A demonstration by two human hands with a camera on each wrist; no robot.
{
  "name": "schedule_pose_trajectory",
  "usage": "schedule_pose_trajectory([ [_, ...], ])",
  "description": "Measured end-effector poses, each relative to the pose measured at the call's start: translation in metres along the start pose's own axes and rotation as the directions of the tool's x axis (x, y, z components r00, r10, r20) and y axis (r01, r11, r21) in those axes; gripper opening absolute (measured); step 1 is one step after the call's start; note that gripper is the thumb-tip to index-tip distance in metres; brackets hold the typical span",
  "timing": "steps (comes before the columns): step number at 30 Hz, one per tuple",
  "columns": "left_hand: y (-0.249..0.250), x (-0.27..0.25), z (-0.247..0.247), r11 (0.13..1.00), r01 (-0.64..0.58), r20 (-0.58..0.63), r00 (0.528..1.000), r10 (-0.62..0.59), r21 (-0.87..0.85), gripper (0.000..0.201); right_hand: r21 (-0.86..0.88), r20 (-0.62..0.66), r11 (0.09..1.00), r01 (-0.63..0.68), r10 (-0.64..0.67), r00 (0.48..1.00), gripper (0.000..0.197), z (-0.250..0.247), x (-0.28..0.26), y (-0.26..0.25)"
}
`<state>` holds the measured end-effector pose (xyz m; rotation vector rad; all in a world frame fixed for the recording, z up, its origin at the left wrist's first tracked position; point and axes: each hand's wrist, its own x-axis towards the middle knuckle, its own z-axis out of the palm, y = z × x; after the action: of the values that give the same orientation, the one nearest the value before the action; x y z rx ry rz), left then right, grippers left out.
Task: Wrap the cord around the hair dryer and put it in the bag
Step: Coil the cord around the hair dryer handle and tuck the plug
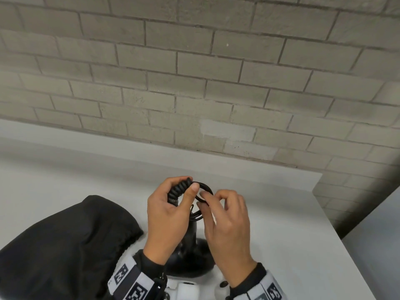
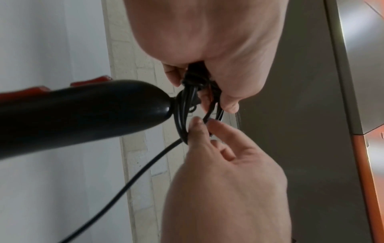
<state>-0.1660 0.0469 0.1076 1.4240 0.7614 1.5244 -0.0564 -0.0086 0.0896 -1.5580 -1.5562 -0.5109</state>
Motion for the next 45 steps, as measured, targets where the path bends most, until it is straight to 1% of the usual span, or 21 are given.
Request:
schedule_pose_trajectory([
  [2,0.000,0.000,0.001,1.000,-0.011,-0.008,1.000,0.011,0.009,0.018,-0.048,0.107,0.999,-0.025,0.030,0.994,0.021,0.000,0.000,-0.003],
  [4,-0.002,0.000,0.001,0.999,-0.037,-0.022,0.999,0.038,0.025,0.018,0.070,0.209,0.985,-0.157,0.140,0.968,0.020,-0.005,0.004,-0.007],
  [8,-0.008,0.000,0.001,0.992,-0.106,-0.070,0.991,0.110,0.063,0.016,0.358,0.457,0.752,-0.554,0.376,0.806,0.013,-0.024,0.021,-0.014],
  [10,-0.011,0.001,-0.001,0.986,-0.142,-0.088,0.985,0.149,0.083,0.018,0.464,0.620,0.490,-0.738,0.416,0.665,0.020,-0.035,0.035,-0.013],
  [12,-0.011,0.003,-0.003,0.980,-0.173,-0.084,0.980,0.181,0.096,0.022,0.493,0.800,0.121,-0.862,0.326,0.503,0.025,-0.045,0.049,-0.008],
  [14,-0.010,0.003,-0.004,0.973,-0.204,-0.055,0.976,0.211,0.109,0.030,0.457,0.877,-0.120,-0.881,0.224,0.425,0.025,-0.051,0.057,-0.002],
  [16,-0.008,0.003,-0.002,0.968,-0.225,-0.040,0.972,0.230,0.112,0.034,0.478,0.870,-0.105,-0.872,0.194,0.454,0.024,-0.052,0.057,0.002],
  [21,-0.014,0.012,-0.001,0.956,-0.253,-0.079,0.961,0.266,0.150,0.021,0.558,0.636,0.501,-0.662,0.254,0.729,0.007,-0.047,0.036,-0.003],
  [24,-0.016,0.014,0.000,0.948,-0.266,-0.077,0.956,0.282,0.178,0.021,0.550,0.525,0.613,-0.567,0.274,0.806,0.010,-0.041,0.025,-0.006],
  [26,-0.017,0.014,-0.001,0.943,-0.275,-0.071,0.954,0.292,0.187,0.021,0.557,0.545,0.547,-0.625,0.326,0.772,0.012,-0.041,0.024,-0.006],
  [27,-0.018,0.014,-0.001,0.945,-0.271,-0.076,0.954,0.289,0.186,0.022,0.576,0.604,0.425,-0.698,0.354,0.714,0.015,-0.043,0.025,-0.005],
  [28,-0.018,0.014,-0.001,0.948,-0.263,-0.086,0.956,0.281,0.180,0.022,0.596,0.690,0.223,-0.772,0.349,0.634,0.018,-0.044,0.027,-0.002],
  [30,-0.019,0.015,-0.001,0.953,-0.252,-0.097,0.958,0.271,0.171,0.023,0.526,0.849,-0.299,-0.797,0.250,0.466,0.023,-0.050,0.037,-0.001],
  [31,-0.020,0.016,-0.001,0.953,-0.250,-0.094,0.959,0.269,0.174,0.023,0.475,0.879,-0.443,-0.761,0.201,0.432,0.024,-0.051,0.038,0.001],
  [32,-0.020,0.017,0.000,0.953,-0.245,-0.095,0.960,0.264,0.180,0.022,0.474,0.876,-0.485,-0.735,0.174,0.450,0.026,-0.051,0.037,0.004],
  [33,-0.021,0.018,0.000,0.955,-0.233,-0.102,0.962,0.254,0.184,0.022,0.515,0.851,-0.452,-0.728,0.172,0.496,0.027,-0.051,0.034,0.007],
  [36,-0.024,0.021,-0.004,0.959,-0.211,-0.122,0.964,0.236,0.188,0.019,0.694,0.705,-0.014,-0.719,0.212,0.677,0.026,-0.047,0.016,0.008],
  [37,-0.024,0.021,-0.004,0.958,-0.215,-0.120,0.963,0.240,0.190,0.021,0.710,0.675,0.078,-0.700,0.206,0.708,0.024,-0.043,0.008,0.008],
  [38,-0.023,0.021,-0.005,0.956,-0.219,-0.117,0.963,0.244,0.193,0.023,0.719,0.666,0.084,-0.690,0.202,0.718,0.025,-0.039,0.001,0.008],
  [40,-0.022,0.020,-0.004,0.957,-0.217,-0.111,0.964,0.241,0.194,0.023,0.733,0.668,-0.012,-0.681,0.207,0.715,0.031,-0.035,-0.010,0.007],
  [45,-0.024,0.021,-0.007,0.960,-0.209,-0.115,0.966,0.233,0.185,0.025,0.667,0.739,-0.252,-0.701,0.345,0.578,0.023,-0.045,-0.012,0.006],
])
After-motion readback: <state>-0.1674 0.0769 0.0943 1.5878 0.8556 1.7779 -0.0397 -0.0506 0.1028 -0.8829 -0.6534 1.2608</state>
